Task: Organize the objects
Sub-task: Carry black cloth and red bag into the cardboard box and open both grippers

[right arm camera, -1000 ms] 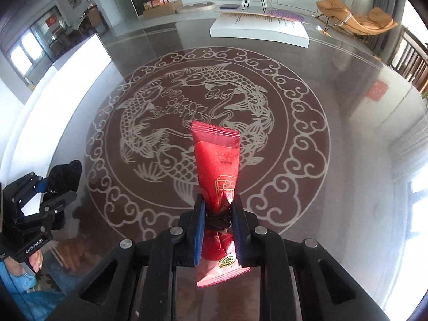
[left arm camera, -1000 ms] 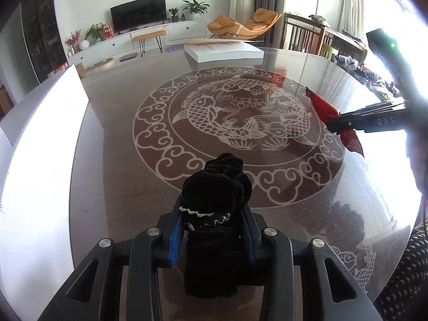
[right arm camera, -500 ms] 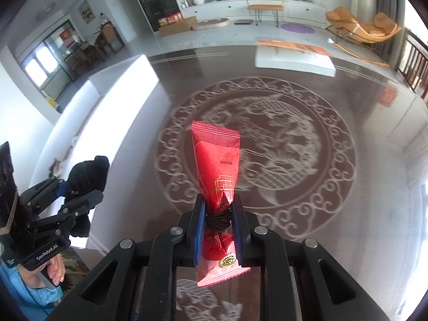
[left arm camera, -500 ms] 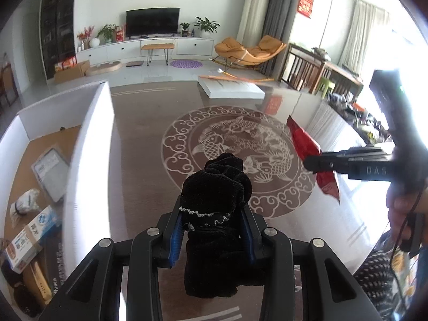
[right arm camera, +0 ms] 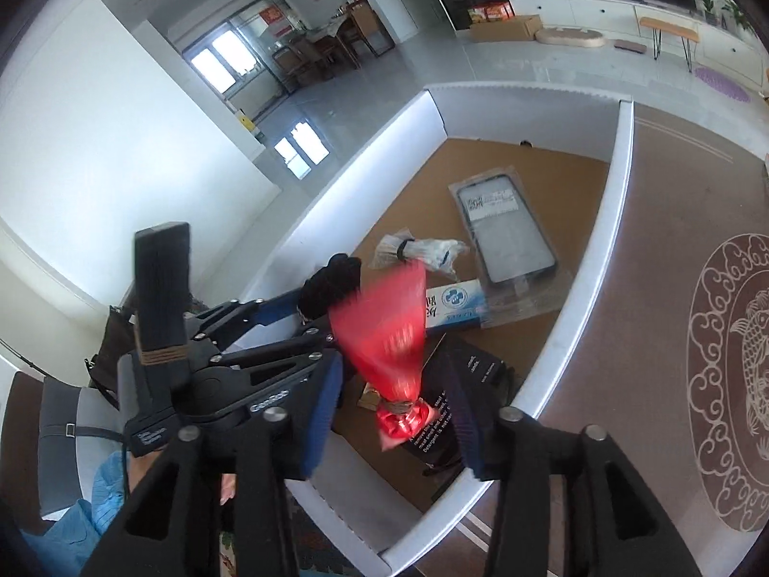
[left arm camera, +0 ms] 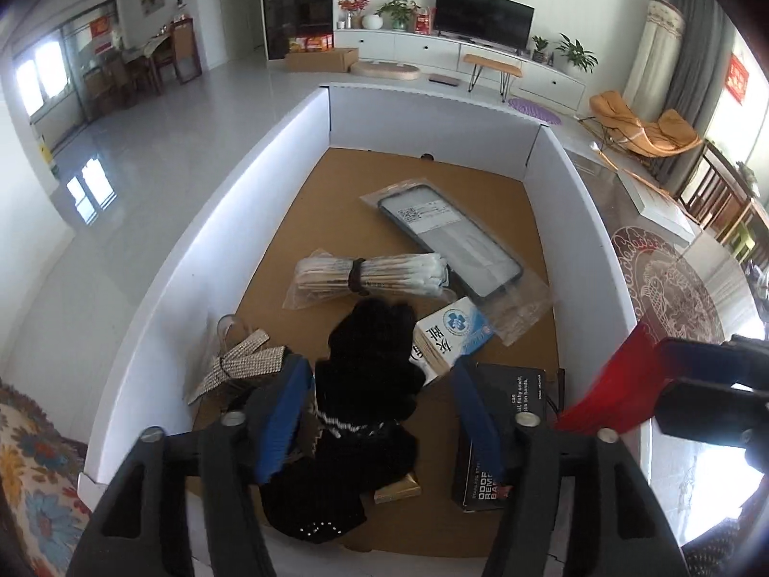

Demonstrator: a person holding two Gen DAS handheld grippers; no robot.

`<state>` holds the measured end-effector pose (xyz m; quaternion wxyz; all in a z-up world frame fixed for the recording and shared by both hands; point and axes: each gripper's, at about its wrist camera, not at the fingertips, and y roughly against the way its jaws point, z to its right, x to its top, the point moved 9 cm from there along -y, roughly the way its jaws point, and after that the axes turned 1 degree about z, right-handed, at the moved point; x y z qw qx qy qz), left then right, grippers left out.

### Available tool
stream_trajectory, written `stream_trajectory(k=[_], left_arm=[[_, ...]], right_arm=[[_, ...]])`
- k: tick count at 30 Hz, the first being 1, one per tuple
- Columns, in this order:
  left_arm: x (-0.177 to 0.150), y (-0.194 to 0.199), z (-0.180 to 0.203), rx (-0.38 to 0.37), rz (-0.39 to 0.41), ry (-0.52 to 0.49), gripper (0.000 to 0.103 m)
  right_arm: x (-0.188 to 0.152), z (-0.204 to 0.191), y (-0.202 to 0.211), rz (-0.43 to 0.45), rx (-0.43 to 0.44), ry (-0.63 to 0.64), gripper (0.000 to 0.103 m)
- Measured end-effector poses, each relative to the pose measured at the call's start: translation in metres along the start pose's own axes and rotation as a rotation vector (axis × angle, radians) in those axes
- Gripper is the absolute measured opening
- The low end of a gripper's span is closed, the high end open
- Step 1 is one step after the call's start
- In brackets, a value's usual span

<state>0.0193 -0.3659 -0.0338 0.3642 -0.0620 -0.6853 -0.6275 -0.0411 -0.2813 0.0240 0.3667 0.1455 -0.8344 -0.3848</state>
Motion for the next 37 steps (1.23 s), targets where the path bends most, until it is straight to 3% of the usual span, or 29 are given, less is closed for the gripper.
stream_trajectory(k=[1, 5, 7, 9, 12, 15, 18, 20, 37], left_arm=[[-0.002, 0.002, -0.001, 0.005, 0.012, 0.005, 0.085], [0.002, 0.022, 0.000, 0.143, 0.065, -0.041, 0.087], [0.008, 0.040, 0.005, 0.198, 0.092, -0.060, 0.088], [0.017, 0.056, 0.012, 0.204, 0.120, -0.046, 0.089], [0.023, 0.071, 0.018, 0.223, 0.140, -0.005, 0.102], [0.020, 0.080, 0.019, 0.320, 0.142, -0.022, 0.102], [0.015, 0.085, 0.023, 0.294, 0.149, -0.026, 0.102], [0.011, 0.084, 0.025, 0.263, 0.130, -0.018, 0.102], [0.005, 0.084, 0.013, 0.266, 0.117, 0.080, 0.102]], right_arm=[[-0.004, 0.001, -0.005, -0.012, -0.009, -0.004, 0.049], [-0.014, 0.017, 0.003, -0.003, -0.089, 0.001, 0.050], [-0.015, 0.030, 0.017, 0.012, -0.145, 0.012, 0.056], [-0.014, 0.036, 0.031, 0.029, -0.190, 0.021, 0.066], [-0.008, 0.038, 0.046, 0.037, -0.233, 0.044, 0.068], [-0.003, 0.036, 0.053, 0.038, -0.266, 0.066, 0.073], [-0.002, 0.027, 0.059, 0.039, -0.302, 0.093, 0.085], [-0.002, 0.024, 0.055, 0.032, -0.312, 0.107, 0.085], [-0.005, 0.024, 0.045, 0.020, -0.312, 0.104, 0.085]])
